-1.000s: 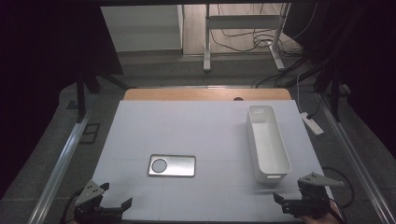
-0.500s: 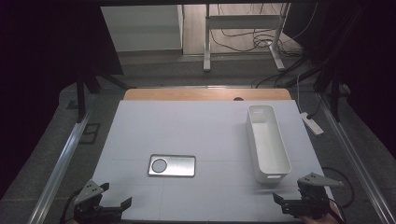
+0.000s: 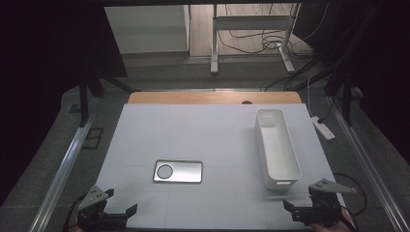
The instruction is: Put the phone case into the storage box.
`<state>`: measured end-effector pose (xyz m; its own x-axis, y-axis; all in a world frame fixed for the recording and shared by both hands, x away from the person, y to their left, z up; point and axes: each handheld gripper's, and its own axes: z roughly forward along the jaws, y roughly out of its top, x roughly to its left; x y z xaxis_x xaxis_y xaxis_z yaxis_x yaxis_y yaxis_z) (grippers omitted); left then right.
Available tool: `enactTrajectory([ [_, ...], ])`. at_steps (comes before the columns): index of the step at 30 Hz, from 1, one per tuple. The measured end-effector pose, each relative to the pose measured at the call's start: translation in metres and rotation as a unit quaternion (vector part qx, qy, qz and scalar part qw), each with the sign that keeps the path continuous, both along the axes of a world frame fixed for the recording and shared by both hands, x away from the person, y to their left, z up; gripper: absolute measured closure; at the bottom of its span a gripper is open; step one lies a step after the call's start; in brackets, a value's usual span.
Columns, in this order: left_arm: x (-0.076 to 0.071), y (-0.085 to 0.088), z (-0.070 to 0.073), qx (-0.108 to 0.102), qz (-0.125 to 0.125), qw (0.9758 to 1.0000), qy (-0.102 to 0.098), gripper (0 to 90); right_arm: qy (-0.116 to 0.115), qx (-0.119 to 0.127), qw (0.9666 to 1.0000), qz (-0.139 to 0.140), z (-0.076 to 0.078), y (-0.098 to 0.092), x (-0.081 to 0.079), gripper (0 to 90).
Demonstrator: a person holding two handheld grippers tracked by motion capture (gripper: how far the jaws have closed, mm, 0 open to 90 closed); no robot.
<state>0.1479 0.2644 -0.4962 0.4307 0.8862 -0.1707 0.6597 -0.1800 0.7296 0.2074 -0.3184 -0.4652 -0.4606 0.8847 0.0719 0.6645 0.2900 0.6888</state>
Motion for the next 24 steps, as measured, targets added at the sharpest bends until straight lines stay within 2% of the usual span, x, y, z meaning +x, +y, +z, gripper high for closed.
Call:
enactTrajectory([
  [8,0.006,0.0,0.001,-0.008,-0.01,0.9999,-0.004,0.0,0.0,0.0,1.0,0.0,0.0,0.0,0.0,0.0],
  [14,0.013,0.002,-0.001,-0.04,-0.04,0.9984,-0.002,0.0,0.001,-0.002,1.0,0.002,0.0,0.0,0.0,0.0],
  [20,0.019,0.001,-0.003,-0.049,-0.053,0.9974,0.001,0.0,-0.001,-0.002,1.0,0.002,0.0,0.001,0.0,0.0],
  [24,0.022,-0.001,-0.003,-0.043,-0.056,0.9975,0.003,0.0,-0.003,-0.001,1.0,0.002,0.0,0.0,-0.001,0.0],
])
